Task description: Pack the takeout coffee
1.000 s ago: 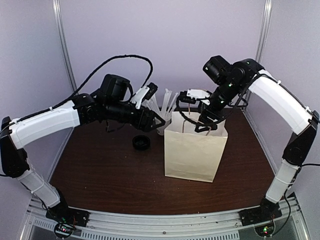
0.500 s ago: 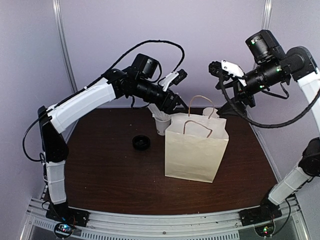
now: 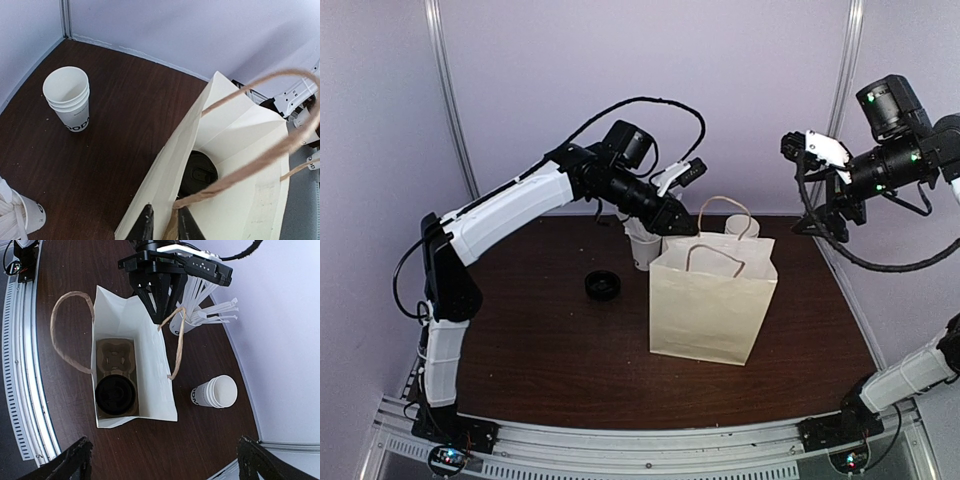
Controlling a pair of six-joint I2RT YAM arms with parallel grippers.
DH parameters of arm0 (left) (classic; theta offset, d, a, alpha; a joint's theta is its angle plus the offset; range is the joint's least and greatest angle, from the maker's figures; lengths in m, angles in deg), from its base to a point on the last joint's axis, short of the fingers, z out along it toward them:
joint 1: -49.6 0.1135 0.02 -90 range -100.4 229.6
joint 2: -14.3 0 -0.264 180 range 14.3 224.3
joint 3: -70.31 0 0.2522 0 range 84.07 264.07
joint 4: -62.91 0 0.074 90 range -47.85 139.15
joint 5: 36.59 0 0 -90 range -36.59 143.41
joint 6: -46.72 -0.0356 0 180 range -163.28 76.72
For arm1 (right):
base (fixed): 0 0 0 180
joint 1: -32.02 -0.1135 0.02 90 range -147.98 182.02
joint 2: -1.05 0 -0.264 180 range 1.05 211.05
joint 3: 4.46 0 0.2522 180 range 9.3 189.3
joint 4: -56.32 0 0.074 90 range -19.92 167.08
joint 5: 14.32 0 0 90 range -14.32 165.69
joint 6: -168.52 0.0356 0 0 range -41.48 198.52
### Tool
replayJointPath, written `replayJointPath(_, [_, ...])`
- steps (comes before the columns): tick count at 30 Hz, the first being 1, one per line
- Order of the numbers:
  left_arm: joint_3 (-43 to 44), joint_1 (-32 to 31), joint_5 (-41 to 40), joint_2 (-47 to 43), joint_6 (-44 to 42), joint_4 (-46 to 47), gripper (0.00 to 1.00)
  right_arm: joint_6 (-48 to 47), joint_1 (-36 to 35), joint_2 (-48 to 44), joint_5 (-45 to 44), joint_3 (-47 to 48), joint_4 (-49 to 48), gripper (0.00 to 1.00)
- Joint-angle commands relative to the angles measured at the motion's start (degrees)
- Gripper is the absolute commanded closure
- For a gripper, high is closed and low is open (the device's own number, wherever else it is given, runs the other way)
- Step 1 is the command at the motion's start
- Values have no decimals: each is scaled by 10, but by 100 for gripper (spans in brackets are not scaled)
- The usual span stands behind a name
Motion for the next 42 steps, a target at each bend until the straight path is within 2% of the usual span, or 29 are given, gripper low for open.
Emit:
replayJointPath(1, [14, -2, 3, 3, -32, -11, 84, 1, 19, -13, -10, -18, -17, 0])
replayJointPath(5, [15, -8, -10, -4, -54, -16, 93, 3, 29, -12, -8, -24, -23, 0])
replayJointPath(6, [16, -11, -17, -9, -59, -19, 97, 3, 31, -12, -8, -26, -24, 0])
replayJointPath(8, [10, -16, -42, -26, -74, -24, 100, 0, 35, -13, -10, -33, -30, 0])
replayJointPath(16, [-111, -87, -202, -153, -150, -1, 100, -3, 60, -18, -33, -81, -82, 0])
replayJointPath(29, [-423, -274, -426, -332, -153, 179, 100, 24, 111, -37, -27, -187, -139, 0])
replayJointPath(36, [-470, -358, -505, -361, -151, 218, 100, 26, 116, -46, -20, -218, -141, 0])
replayJointPath(42, [-480, -378, -508, -355, -127, 216, 100, 24, 117, -50, -11, -239, -141, 0])
